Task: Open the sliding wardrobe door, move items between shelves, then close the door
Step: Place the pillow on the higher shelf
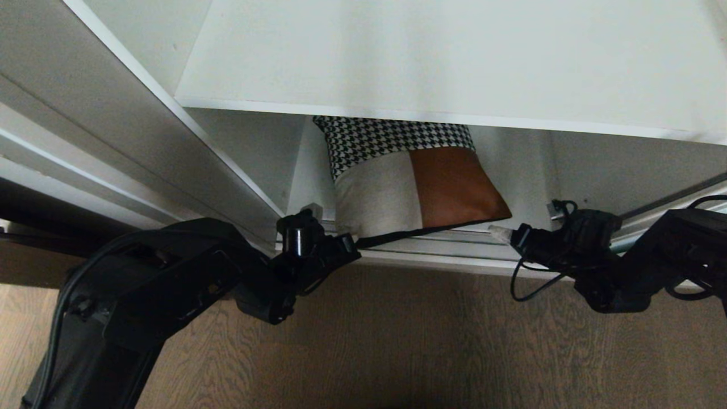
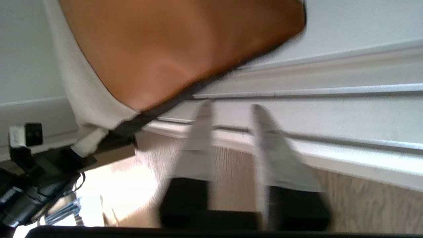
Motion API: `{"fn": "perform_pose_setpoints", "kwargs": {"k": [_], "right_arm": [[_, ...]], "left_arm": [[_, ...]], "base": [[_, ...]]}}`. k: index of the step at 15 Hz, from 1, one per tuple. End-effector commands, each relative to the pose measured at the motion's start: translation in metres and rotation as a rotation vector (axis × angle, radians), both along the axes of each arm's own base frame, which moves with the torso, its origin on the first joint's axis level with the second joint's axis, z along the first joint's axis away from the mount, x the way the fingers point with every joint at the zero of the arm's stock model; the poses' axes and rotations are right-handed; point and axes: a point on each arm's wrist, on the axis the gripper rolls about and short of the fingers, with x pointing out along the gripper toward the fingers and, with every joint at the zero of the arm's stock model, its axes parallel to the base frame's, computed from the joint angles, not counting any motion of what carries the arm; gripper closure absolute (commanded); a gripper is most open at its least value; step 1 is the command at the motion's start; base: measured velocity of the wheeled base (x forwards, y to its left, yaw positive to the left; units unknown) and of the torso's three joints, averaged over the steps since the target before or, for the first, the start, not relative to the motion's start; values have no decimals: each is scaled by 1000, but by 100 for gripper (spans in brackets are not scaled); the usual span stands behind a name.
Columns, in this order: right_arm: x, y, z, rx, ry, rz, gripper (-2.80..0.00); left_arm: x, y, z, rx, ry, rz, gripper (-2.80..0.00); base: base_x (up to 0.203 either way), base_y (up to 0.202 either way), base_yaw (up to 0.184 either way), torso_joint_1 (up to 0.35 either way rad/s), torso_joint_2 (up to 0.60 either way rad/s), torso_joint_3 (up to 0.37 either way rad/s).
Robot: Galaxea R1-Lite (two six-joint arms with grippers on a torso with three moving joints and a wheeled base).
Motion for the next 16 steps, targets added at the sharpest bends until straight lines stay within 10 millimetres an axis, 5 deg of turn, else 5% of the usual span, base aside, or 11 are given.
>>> {"fn": "perform_pose_setpoints", "kwargs": {"k": [1, 8, 16], "right_arm": [[-2, -3, 13, -2, -40, -4, -280], [24, -8, -5, -36, -129, -46, -280], [53, -12, 4, -42, -231, -85, -280]], "left_arm": [[1, 0, -2, -5, -1, 1, 0], [-2, 1, 2, -11, -12, -1, 0], [-3, 1, 0, -7, -5, -2, 0]], "base": [[0, 0, 0, 0, 0, 0], [0, 0, 0, 0, 0, 0], [0, 0, 0, 0, 0, 0]]}}
